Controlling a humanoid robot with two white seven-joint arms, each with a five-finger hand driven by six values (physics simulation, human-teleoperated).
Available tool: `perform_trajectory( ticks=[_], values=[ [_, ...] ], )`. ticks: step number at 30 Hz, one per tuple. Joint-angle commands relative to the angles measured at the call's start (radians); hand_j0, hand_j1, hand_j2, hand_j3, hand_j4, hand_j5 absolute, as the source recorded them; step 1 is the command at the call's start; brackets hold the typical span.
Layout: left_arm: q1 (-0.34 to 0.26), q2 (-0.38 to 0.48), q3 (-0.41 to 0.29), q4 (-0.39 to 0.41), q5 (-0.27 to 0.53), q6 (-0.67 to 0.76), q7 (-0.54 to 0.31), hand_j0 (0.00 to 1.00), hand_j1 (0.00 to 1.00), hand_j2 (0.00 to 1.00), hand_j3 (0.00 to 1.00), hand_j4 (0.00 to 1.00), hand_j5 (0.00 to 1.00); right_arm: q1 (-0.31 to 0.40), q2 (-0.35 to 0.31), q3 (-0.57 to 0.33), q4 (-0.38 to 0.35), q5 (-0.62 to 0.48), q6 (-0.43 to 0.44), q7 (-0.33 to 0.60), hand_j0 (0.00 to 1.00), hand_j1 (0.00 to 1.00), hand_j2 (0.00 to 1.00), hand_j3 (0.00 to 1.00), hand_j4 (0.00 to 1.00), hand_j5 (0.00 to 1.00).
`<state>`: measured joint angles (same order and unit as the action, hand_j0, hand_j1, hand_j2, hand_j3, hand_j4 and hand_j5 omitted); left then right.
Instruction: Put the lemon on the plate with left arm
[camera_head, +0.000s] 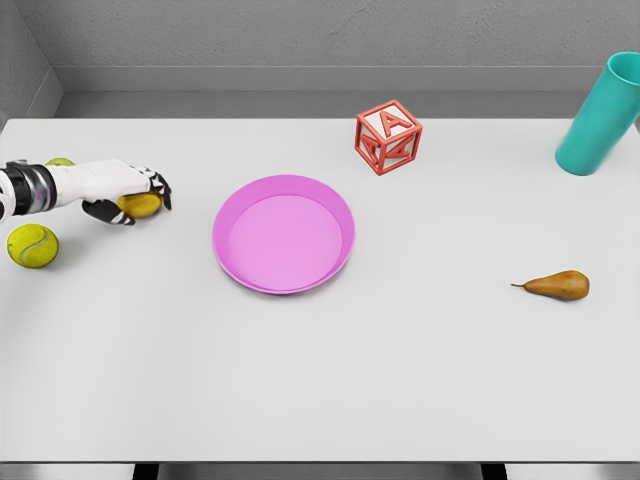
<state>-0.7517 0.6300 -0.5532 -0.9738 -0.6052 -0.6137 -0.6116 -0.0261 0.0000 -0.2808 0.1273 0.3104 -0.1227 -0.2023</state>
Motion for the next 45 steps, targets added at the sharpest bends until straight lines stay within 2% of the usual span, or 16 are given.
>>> perform_trajectory(
  ticks=[1, 16, 22, 26, 36, 37, 38, 39, 43, 45],
  values=[
    [0.0, 0.002, 0.003, -0.002, 0.022, 0.003, 0.001, 0.64, 0.64, 0.64, 0.64, 0.64, 0.64, 0.0, 0.0, 0.0, 0.0, -0.001, 0.0, 0.0, 1.0, 1.0, 1.0, 1.0, 1.0, 1.0],
    [-0.028, -0.003, 0.007, -0.036, 0.101, 0.003, 0.001, 0.61, 0.61, 0.61, 0.61, 0.61, 0.61, 0.0, 0.0, 0.0, 0.0, -0.001, 0.0, 0.0, 1.0, 1.0, 1.0, 1.0, 1.0, 1.0],
    [-0.012, -0.006, -0.02, -0.223, 0.107, 0.003, 0.001, 0.61, 0.61, 0.61, 0.61, 0.61, 0.61, 0.0, 0.0, 0.0, 0.0, -0.001, 0.0, 0.0, 1.0, 1.0, 1.0, 1.0, 1.0, 1.0],
    [-0.005, -0.007, -0.051, -0.307, 0.122, 0.003, 0.001, 0.61, 0.61, 0.61, 0.61, 0.61, 0.61, 0.0, 0.0, 0.0, 0.0, -0.001, 0.0, 0.0, 1.0, 1.0, 1.0, 1.0, 1.0, 1.0],
    [0.017, -0.029, -0.134, -0.434, 0.134, 0.003, 0.001, 0.61, 0.61, 0.61, 0.61, 0.61, 0.61, 0.0, 0.0, 0.0, 0.0, -0.001, 0.0, 0.0, 1.0, 1.0, 1.0, 1.0, 1.0, 1.0],
    [0.017, -0.029, -0.134, -0.439, 0.136, 0.003, 0.001, 0.63, 0.63, 0.63, 0.63, 0.63, 0.63, 0.0, 0.0, 0.0, 0.0, -0.001, 0.0, 0.0, 1.0, 1.0, 1.0, 1.0, 1.0, 1.0],
    [0.018, -0.03, -0.134, -0.439, 0.148, 0.003, 0.001, 0.9, 0.9, 0.9, 0.9, 0.9, 0.9, 0.0, 0.0, 0.0, 0.0, -0.001, 0.0, 0.001, 1.0, 1.0, 1.0, 1.0, 1.0, 1.0],
    [0.017, -0.042, -0.132, -0.439, 0.173, 0.003, 0.001, 1.0, 1.0, 1.0, 1.0, 1.0, 1.0, 0.0, 0.0, 0.0, 0.0, -0.001, 0.0, 0.0, 1.0, 1.0, 1.0, 1.0, 1.0, 1.0],
    [0.015, -0.041, -0.128, -0.438, 0.173, 0.003, 0.001, 1.0, 1.0, 1.0, 1.0, 1.0, 1.0, 0.0, 0.0, 0.0, 0.0, -0.001, 0.0, 0.0, 1.0, 1.0, 1.0, 1.0, 1.0, 1.0],
    [0.009, -0.023, -0.091, -0.422, 0.173, 0.003, 0.001, 1.0, 1.0, 1.0, 1.0, 1.0, 1.0, 0.0, 0.0, 0.0, 0.0, -0.001, 0.0, 0.0, 1.0, 1.0, 1.0, 1.0, 1.0, 1.0]
  ],
)
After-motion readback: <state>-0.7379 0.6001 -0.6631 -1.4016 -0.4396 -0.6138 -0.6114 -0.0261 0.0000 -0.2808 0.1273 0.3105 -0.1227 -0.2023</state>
